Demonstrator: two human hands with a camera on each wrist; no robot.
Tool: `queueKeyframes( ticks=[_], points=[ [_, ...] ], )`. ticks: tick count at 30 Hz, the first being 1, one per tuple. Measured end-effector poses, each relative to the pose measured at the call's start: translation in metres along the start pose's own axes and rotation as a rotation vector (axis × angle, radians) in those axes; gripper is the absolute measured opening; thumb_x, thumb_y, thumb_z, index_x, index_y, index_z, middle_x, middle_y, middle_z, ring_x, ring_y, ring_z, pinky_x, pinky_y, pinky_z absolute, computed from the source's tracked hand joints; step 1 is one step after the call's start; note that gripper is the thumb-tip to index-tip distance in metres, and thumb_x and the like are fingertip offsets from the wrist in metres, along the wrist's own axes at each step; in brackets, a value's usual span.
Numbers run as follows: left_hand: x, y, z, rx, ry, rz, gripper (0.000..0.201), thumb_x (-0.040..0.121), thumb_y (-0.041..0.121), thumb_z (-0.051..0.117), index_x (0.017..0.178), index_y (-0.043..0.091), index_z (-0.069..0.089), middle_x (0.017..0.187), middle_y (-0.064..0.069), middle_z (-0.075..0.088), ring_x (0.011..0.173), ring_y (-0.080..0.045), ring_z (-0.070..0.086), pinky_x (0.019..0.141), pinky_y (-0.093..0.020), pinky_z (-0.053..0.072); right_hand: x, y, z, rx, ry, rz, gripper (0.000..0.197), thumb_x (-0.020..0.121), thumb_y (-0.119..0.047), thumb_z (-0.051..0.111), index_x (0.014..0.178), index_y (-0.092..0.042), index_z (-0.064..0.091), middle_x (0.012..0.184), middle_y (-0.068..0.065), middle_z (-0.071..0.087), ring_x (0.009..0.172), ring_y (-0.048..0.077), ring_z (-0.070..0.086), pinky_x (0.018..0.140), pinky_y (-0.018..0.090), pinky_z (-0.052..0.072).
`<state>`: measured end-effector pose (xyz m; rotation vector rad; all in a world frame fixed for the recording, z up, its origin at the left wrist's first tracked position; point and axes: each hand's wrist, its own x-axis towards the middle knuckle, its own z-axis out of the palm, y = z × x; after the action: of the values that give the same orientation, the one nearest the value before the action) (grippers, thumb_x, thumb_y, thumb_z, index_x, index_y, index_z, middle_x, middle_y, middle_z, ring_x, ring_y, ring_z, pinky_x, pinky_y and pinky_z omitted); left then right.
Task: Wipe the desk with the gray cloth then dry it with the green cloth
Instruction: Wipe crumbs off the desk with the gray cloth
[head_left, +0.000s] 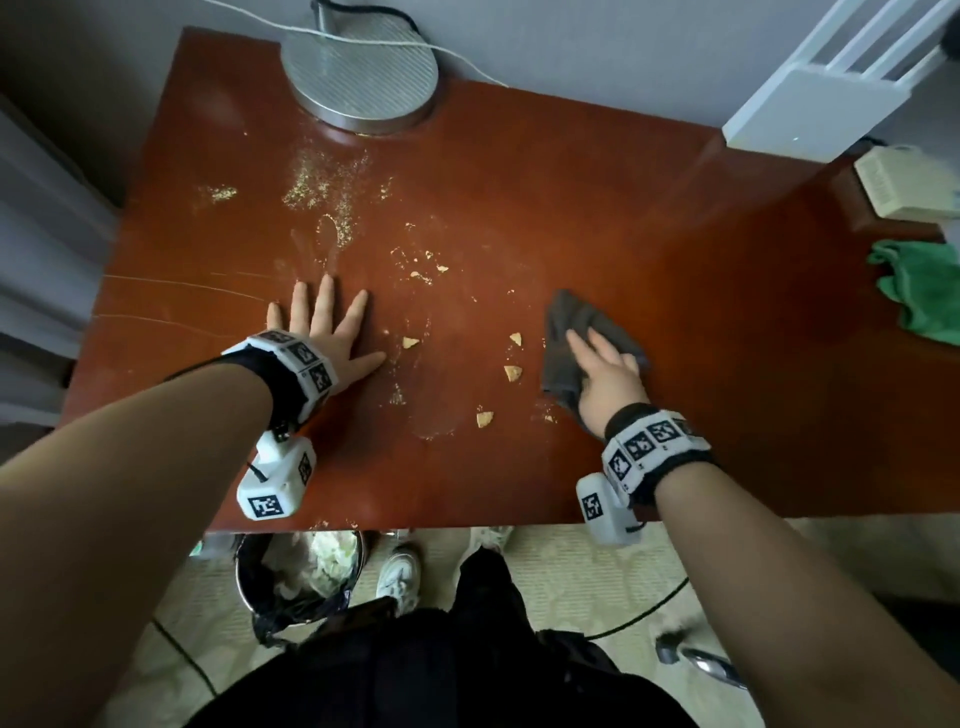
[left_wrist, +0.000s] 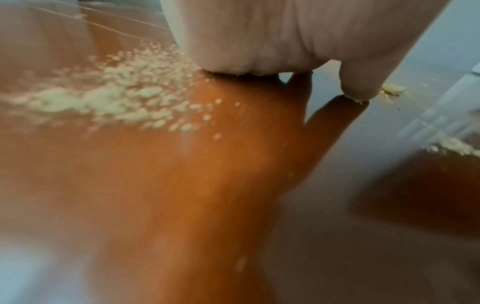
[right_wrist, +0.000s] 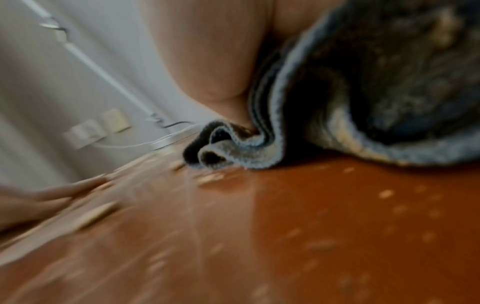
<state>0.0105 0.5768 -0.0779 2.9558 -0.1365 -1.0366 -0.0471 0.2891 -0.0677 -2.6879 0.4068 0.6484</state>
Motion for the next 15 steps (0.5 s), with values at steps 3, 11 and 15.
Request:
queueKeyframes(
  ticks=[3,11,15],
  points=[
    [-0.013,-0.005,0.011,0.015,0.004,0.008,0.074,0.091,0.064,0.025,0.147,0.035,-0.015,0.154,-0.002,-0.027,0.143,-0.029,-0.019,0.115,-0.049,-0.005,-0.010,-0.014,0.005,-0.004,-0.043,-0.121,0.065,0.093,0.004,0.031,0.146,-0.032,0.024,0.157,-0.010,0.014,0.142,0.030,0.012,0.117,0.034,0.012],
    [-0.043,-0.014,0.038,0.053,-0.008,0.026,0.076,0.089,0.067,0.022,0.146,0.036,-0.018,0.153,-0.002,-0.030,0.142,-0.028,-0.022,0.115,-0.050,-0.007,-0.046,0.020,0.010,0.082,0.128,0.359,0.066,0.094,-0.008,0.039,0.150,-0.027,0.008,0.158,0.003,0.006,0.141,0.034,0.010,0.115,0.043,0.022],
    [-0.048,-0.014,0.044,0.061,0.000,0.015,0.074,0.089,0.067,0.018,0.145,0.036,-0.019,0.152,-0.001,-0.030,0.142,-0.028,-0.022,0.115,-0.051,-0.008,-0.063,-0.017,0.044,-0.049,0.075,0.195,0.079,0.090,-0.018,0.053,0.150,-0.027,0.002,0.157,0.003,0.002,0.138,0.034,0.014,0.114,0.039,0.020]
  ],
)
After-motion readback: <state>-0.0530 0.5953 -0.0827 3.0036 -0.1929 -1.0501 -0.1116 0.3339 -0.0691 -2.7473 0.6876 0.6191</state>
